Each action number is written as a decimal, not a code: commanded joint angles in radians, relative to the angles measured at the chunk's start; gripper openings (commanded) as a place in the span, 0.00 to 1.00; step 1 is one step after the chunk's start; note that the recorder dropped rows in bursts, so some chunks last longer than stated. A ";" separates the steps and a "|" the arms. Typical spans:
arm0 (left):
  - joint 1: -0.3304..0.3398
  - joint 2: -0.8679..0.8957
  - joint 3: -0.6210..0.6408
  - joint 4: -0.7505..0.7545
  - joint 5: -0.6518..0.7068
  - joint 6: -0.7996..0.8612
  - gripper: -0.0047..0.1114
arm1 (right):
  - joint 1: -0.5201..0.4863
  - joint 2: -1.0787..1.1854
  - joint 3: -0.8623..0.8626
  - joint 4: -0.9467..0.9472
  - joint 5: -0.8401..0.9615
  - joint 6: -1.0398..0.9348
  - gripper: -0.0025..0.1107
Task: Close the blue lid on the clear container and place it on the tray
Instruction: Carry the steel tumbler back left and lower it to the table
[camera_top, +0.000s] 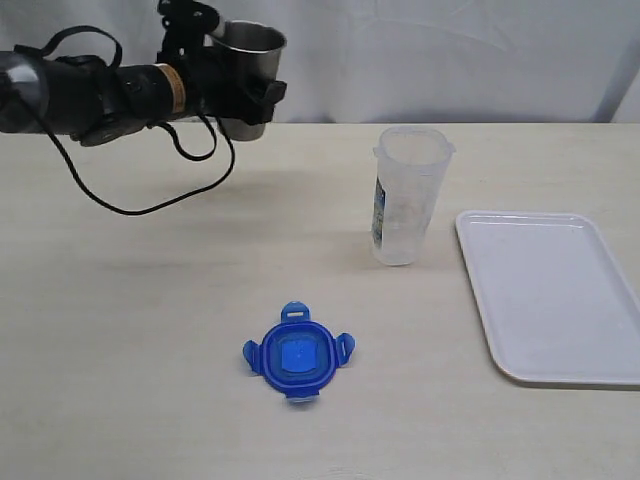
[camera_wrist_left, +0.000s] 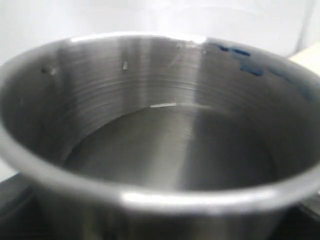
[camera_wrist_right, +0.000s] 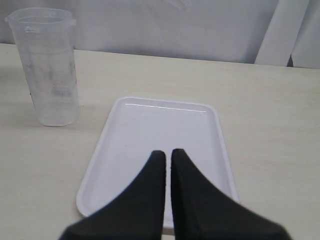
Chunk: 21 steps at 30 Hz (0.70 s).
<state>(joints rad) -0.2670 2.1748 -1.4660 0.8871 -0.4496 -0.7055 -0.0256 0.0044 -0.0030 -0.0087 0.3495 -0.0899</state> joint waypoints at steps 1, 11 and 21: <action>0.090 0.050 -0.012 -0.071 -0.197 0.007 0.04 | -0.007 -0.004 0.003 -0.006 -0.004 0.000 0.06; 0.187 0.232 -0.012 -0.172 -0.479 0.194 0.04 | -0.007 -0.004 0.003 -0.006 -0.004 0.000 0.06; 0.190 0.307 -0.012 -0.193 -0.481 0.238 0.04 | -0.007 -0.004 0.003 -0.006 -0.004 0.000 0.06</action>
<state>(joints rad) -0.0826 2.4804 -1.4677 0.7255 -0.8570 -0.4714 -0.0256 0.0044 -0.0030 -0.0087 0.3495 -0.0899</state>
